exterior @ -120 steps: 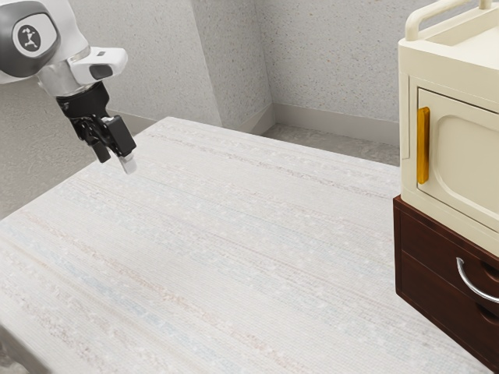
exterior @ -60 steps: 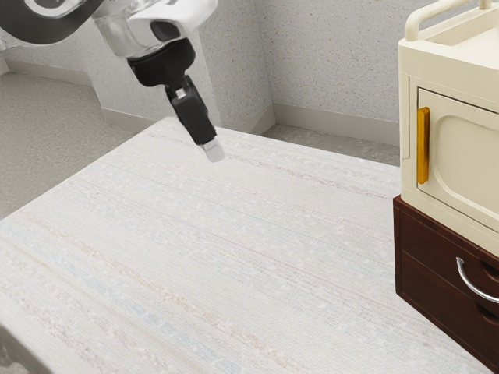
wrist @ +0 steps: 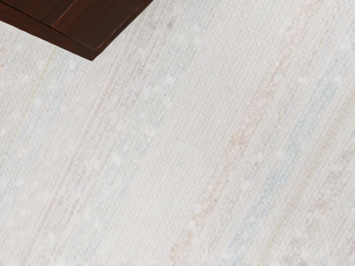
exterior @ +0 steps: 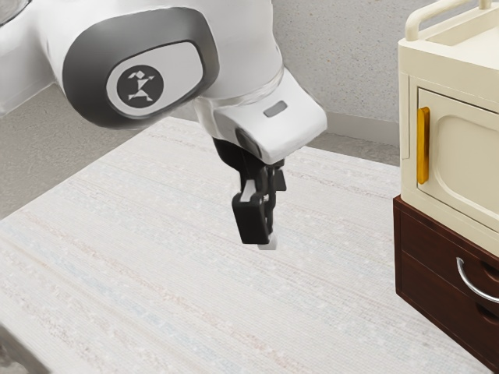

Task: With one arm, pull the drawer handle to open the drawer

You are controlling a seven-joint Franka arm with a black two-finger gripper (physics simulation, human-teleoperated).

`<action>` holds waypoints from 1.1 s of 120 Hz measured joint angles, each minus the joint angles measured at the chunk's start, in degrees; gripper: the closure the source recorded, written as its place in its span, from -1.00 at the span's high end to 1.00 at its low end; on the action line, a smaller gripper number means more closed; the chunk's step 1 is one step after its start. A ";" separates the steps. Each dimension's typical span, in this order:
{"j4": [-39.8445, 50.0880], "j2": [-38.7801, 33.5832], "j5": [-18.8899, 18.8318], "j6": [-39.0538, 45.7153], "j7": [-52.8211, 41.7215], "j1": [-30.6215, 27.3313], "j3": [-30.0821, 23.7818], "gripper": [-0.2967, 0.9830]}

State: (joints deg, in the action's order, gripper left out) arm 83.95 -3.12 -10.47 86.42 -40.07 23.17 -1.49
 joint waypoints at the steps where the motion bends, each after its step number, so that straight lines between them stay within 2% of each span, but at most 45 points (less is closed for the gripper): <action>1: 0.34 0.00 -0.46 0.30 -0.18 -0.58 -0.58 0.53; 9: 2.24 0.03 -3.44 2.52 -1.53 -2.47 -3.32 0.54; 23: 3.58 0.01 -5.93 5.20 -2.70 -0.83 -4.35 0.54; 50: 6.19 0.37 -6.86 7.55 -3.76 -0.30 -5.68 0.54; 75: 6.22 0.62 -8.11 8.33 -4.74 -1.77 -11.03 0.54; 110: 5.08 3.00 -11.14 9.04 -5.67 6.65 -12.56 0.54; 132: 5.32 4.80 -12.24 12.58 -5.97 10.83 -12.47 0.54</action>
State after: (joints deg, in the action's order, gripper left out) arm 89.27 1.69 -22.71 99.00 -46.04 34.00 -13.96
